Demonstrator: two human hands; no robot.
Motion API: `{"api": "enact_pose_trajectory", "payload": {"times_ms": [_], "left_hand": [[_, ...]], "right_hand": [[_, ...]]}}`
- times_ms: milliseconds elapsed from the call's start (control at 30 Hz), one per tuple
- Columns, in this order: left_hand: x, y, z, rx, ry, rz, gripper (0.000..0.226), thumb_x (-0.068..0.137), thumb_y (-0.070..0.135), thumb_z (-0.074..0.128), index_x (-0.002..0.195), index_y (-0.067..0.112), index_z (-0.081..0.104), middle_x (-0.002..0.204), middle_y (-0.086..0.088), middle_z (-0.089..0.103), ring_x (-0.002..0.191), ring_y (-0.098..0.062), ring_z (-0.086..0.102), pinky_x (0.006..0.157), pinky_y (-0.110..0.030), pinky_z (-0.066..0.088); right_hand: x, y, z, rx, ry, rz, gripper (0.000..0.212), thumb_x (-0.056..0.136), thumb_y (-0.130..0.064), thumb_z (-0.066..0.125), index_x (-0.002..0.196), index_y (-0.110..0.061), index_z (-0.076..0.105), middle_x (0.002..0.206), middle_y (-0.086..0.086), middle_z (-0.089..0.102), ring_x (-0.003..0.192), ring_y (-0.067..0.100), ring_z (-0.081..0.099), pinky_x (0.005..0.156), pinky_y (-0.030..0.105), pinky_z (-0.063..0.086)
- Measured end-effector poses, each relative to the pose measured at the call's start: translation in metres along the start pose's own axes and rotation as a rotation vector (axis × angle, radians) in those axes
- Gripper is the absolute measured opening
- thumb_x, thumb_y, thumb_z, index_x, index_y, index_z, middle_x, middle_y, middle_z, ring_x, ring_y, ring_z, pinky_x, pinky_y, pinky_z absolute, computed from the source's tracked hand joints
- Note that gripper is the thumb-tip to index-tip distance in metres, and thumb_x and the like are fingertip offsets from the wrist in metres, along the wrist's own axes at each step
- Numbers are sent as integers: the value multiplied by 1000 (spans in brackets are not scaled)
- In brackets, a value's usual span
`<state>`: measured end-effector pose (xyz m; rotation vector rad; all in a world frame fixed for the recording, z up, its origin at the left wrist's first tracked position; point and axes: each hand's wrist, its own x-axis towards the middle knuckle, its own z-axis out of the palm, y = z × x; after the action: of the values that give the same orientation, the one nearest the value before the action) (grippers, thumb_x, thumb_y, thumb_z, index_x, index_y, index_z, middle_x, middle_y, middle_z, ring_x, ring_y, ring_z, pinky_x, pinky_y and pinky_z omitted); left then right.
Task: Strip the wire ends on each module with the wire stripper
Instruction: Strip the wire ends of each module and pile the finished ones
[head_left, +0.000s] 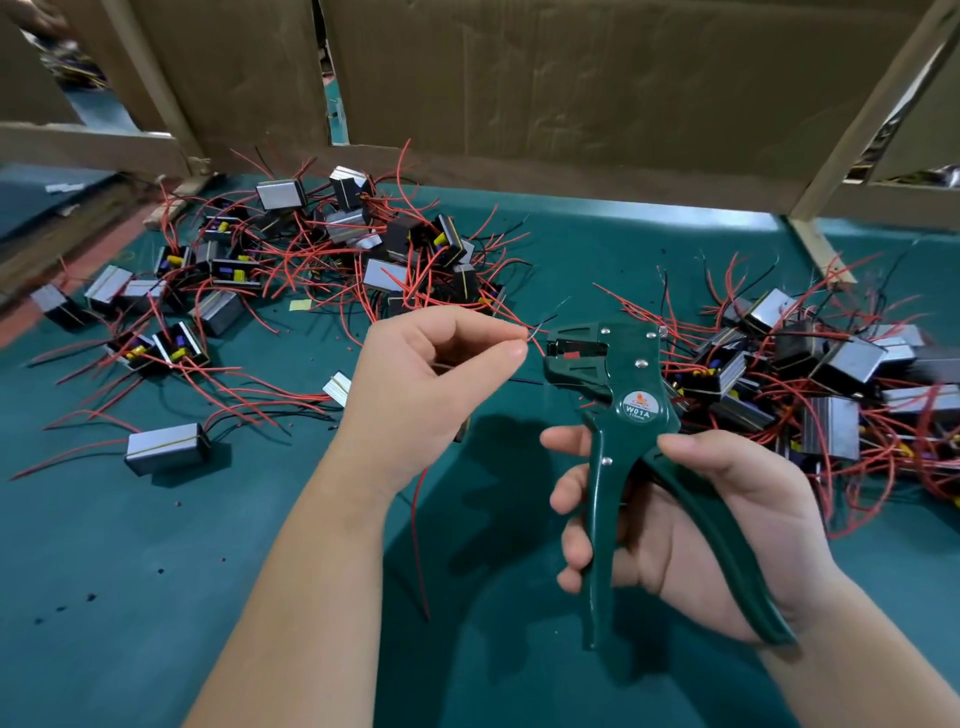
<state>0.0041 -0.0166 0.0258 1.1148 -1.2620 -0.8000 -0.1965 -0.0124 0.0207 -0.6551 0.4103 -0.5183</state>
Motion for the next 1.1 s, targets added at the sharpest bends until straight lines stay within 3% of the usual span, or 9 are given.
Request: {"api": "enact_pose_trajectory", "payload": {"times_ms": [200, 300, 400, 433, 567, 700, 800, 933, 1100], "left_hand": [[0, 1, -3, -77, -61, -6, 20, 84, 0, 65, 93, 16, 73, 82, 9, 74, 82, 1, 65, 71, -10, 45], [-1, 1, -2, -54, -88, -18, 24, 82, 7, 58, 95, 20, 74, 83, 6, 71, 77, -4, 57, 68, -13, 43], [0, -2, -1, 4, -105, -19, 23, 83, 12, 60, 95, 25, 74, 84, -22, 66, 74, -17, 50, 70, -22, 40], [-1, -3, -1, 7, -106, -23, 22, 82, 13, 62, 95, 27, 74, 84, -23, 68, 75, -18, 51, 71, -24, 41], [1, -6, -3, -58, -93, -82, 16, 76, 15, 69, 89, 24, 71, 74, 8, 71, 71, -4, 61, 70, -15, 49], [1, -7, -2, -10, -99, -26, 17, 82, 4, 69, 80, 21, 69, 68, 11, 69, 63, 0, 59, 61, -11, 46], [0, -4, -1, 52, -86, 24, 18, 84, 3, 68, 79, 21, 67, 61, 18, 64, 52, 6, 53, 53, -6, 40], [-1, -1, 0, 140, -36, 102, 14, 81, 12, 66, 77, 25, 66, 63, 22, 63, 56, 7, 54, 57, -5, 39], [-3, 0, 1, 232, -3, 167, 16, 81, 8, 66, 78, 24, 66, 67, 19, 64, 64, 6, 57, 65, -7, 41]], "right_hand": [[0, -1, -3, 31, -64, 24, 69, 69, -29, 74, 124, 7, 55, 95, 25, 63, 74, 38, 62, 73, 52, 53], [1, -1, -3, 44, -95, 33, 65, 71, -29, 71, 124, 6, 56, 95, 25, 63, 75, 38, 62, 74, 52, 53], [2, 0, -2, 43, -130, 36, 55, 75, -29, 68, 118, 4, 61, 96, 25, 62, 75, 38, 61, 74, 51, 52], [2, 0, -1, 39, -135, 36, 53, 75, -29, 68, 117, 3, 61, 96, 25, 62, 75, 38, 61, 74, 50, 51], [1, 1, 0, 53, -181, 31, 51, 80, -28, 64, 119, 4, 59, 97, 25, 61, 78, 38, 61, 75, 50, 51], [0, 2, -1, 7, -172, 11, 55, 79, -27, 67, 123, 5, 56, 95, 25, 63, 77, 38, 63, 77, 52, 51], [1, 5, -1, -61, -92, -32, 51, 74, -26, 73, 114, 4, 61, 87, 25, 62, 70, 37, 62, 70, 51, 52], [1, 9, 0, -126, 14, -78, 42, 67, -29, 79, 98, -2, 67, 74, 21, 61, 59, 34, 61, 62, 46, 52], [2, 10, 1, -158, 13, -80, 41, 67, -28, 80, 97, -2, 66, 74, 21, 60, 59, 35, 61, 62, 47, 52]]}}
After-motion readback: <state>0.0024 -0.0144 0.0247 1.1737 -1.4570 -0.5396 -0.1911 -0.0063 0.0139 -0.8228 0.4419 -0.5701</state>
